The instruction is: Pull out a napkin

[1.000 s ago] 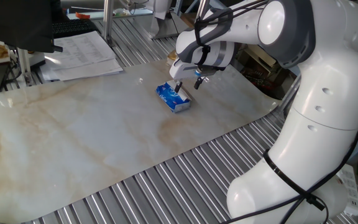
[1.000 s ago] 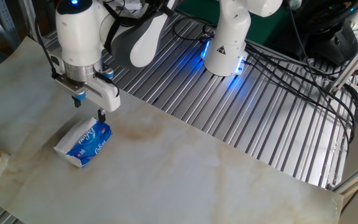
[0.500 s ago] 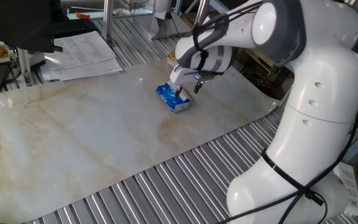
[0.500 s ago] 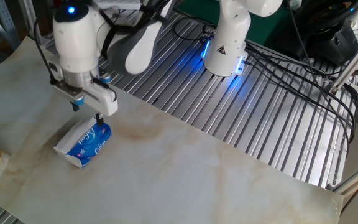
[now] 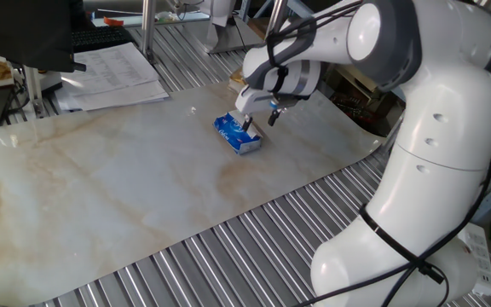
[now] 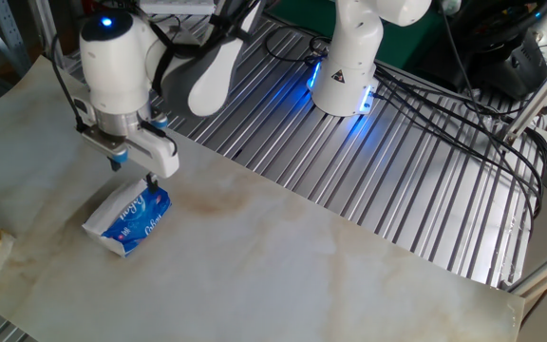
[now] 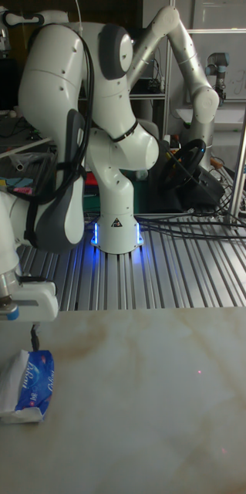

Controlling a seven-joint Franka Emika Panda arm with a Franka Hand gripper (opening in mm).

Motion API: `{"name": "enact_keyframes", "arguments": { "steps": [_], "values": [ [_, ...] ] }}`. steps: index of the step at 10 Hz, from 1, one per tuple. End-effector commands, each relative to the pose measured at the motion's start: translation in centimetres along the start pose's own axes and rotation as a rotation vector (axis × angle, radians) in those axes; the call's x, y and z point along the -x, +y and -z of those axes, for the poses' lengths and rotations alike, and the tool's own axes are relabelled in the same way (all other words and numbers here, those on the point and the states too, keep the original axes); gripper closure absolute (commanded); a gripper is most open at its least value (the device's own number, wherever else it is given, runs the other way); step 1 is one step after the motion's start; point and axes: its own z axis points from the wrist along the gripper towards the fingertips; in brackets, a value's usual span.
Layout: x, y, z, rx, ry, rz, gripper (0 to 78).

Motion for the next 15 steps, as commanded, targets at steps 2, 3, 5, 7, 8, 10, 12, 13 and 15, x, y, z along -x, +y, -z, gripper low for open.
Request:
{"name": "enact_keyframes", "arguments": {
  "steps": [2,3,5,7,8,10,12,13,15],
  "values": [
    [0.3,-0.2,-1.2,-0.003,-0.018,0.001,0.1],
    [0.3,-0.2,-1.4,-0.003,-0.020,0.000,0.1],
    [0.3,-0.2,-1.4,-0.005,-0.017,-0.002,0.1],
    [0.3,-0.2,-1.3,-0.002,-0.016,-0.003,0.1],
    [0.3,-0.2,-1.3,-0.002,-0.017,-0.004,0.1],
    [0.3,-0.2,-1.3,-0.002,-0.017,-0.003,0.1],
    [0.3,-0.2,-1.3,-0.003,-0.017,-0.002,0.1],
    [0.3,-0.2,-1.3,-0.004,-0.017,0.000,0.1],
    [0.3,-0.2,-1.6,-0.004,-0.018,0.002,0.1]
  ]
}}
